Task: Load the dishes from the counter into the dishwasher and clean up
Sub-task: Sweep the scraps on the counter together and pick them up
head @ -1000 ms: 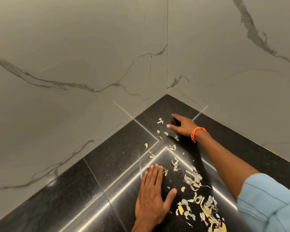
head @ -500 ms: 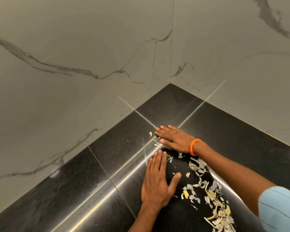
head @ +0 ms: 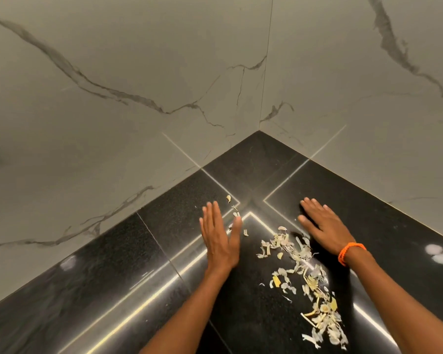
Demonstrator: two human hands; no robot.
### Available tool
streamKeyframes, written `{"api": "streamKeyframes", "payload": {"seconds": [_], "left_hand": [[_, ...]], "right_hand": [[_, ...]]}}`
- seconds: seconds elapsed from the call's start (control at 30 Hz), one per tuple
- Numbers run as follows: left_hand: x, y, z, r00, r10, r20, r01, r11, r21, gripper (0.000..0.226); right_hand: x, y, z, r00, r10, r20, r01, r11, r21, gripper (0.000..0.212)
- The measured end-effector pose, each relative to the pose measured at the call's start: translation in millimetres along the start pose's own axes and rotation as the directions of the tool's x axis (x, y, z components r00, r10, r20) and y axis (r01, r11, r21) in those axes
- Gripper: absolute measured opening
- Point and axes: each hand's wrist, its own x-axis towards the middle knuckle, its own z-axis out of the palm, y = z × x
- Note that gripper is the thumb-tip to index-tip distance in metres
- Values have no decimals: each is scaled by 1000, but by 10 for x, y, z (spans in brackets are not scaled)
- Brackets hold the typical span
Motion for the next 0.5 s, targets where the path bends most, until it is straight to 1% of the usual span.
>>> {"api": "streamKeyframes", "payload": {"seconds": [0.03, 0.07, 0.13, 0.17, 0.23, 0.27, 0.33, 0.43, 0.5], "left_hand": [[183, -52, -33, 1000, -1, -7, 2, 999, 52, 89], [364, -100, -60, 1000, 6, 6, -7, 993, 116, 91], [645, -139, -86, 998, 15, 67, -31, 972, 233, 94], [714, -130, -62, 992, 41, 117, -73, 954, 291, 96], [721, -85, 3, 960, 144, 239, -228, 900, 372, 97], [680, -76, 28, 938, 187, 293, -290, 885, 364, 96], [545, -73, 43, 889, 251, 382, -375, 879, 294, 88], [192, -12, 51, 814, 320, 485, -441, 884, 156, 79], [-63, 38, 40, 749, 364, 554, -472, 880, 60, 72]], "right_hand": [[16, -43, 54, 1000, 8, -6, -8, 998, -67, 87], [28, -97, 96, 1000, 16, -8, -16, 995, -97, 85], [62, -169, 118, 1000, 24, -2, -24, 995, -95, 84], [61, -177, 111, 1000, 7, 18, -5, 995, -103, 83], [3, -203, 127, 996, -66, 61, 74, 988, -138, 81], [-72, -245, 158, 991, -106, 80, 117, 982, -149, 80], [-294, -349, 250, 979, -166, 115, 181, 974, -134, 73], [-629, -462, 299, 963, -222, 152, 240, 964, -113, 65], [-806, -520, 282, 948, -259, 183, 281, 954, -106, 63]]}}
